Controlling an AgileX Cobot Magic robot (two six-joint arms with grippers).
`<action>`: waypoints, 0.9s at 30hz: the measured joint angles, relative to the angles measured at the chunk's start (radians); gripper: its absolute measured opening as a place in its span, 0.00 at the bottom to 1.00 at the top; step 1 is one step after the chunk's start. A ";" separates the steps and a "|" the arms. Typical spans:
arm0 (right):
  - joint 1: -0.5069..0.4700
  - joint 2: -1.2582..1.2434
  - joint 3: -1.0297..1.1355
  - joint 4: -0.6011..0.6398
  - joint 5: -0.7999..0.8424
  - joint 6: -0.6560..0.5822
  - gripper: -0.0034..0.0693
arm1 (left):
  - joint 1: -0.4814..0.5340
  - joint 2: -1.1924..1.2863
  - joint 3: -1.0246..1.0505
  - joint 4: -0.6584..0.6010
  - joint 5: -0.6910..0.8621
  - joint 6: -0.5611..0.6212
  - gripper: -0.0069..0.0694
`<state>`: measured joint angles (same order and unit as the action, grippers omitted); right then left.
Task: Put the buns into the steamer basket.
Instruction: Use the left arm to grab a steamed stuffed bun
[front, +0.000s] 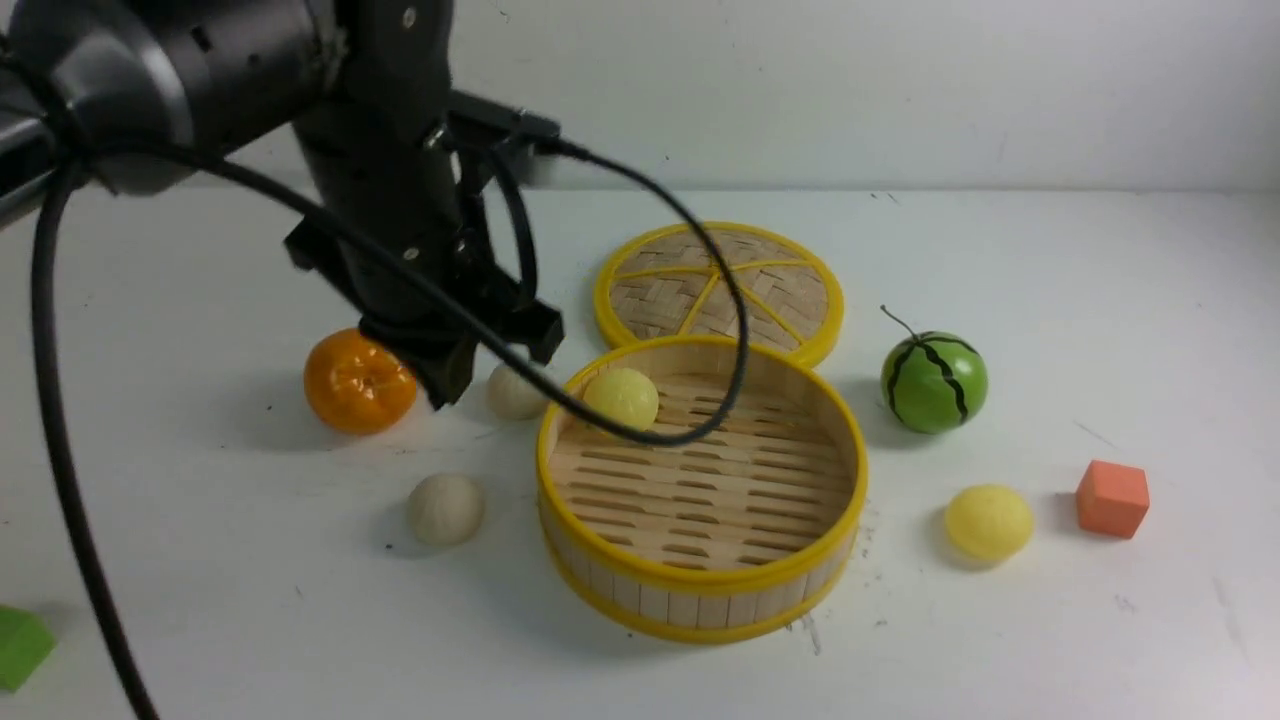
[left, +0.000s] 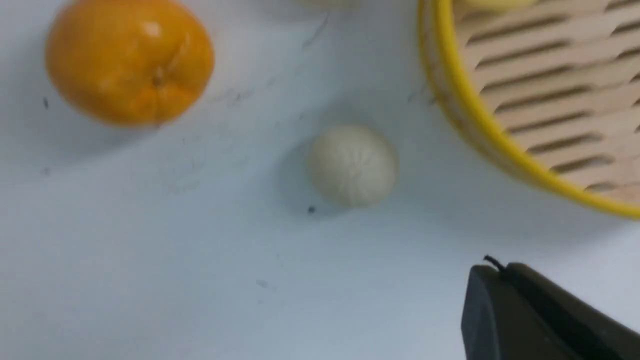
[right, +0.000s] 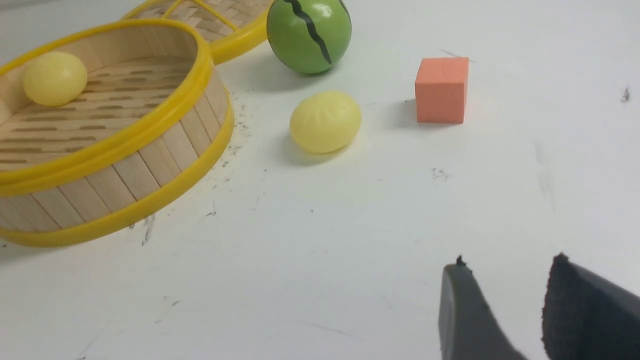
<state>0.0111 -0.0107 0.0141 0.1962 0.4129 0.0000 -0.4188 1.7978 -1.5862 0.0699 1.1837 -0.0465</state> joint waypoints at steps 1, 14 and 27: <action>0.000 0.000 0.000 0.000 0.000 0.000 0.38 | 0.027 0.003 0.054 -0.008 -0.052 0.000 0.07; 0.000 0.000 0.000 0.000 0.000 0.000 0.38 | 0.093 0.104 0.141 -0.102 -0.300 0.047 0.21; 0.000 0.000 0.000 0.000 0.000 0.000 0.38 | 0.093 0.159 0.141 -0.085 -0.397 0.047 0.39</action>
<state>0.0111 -0.0107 0.0141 0.1962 0.4129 0.0000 -0.3260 1.9564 -1.4452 -0.0147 0.7870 0.0000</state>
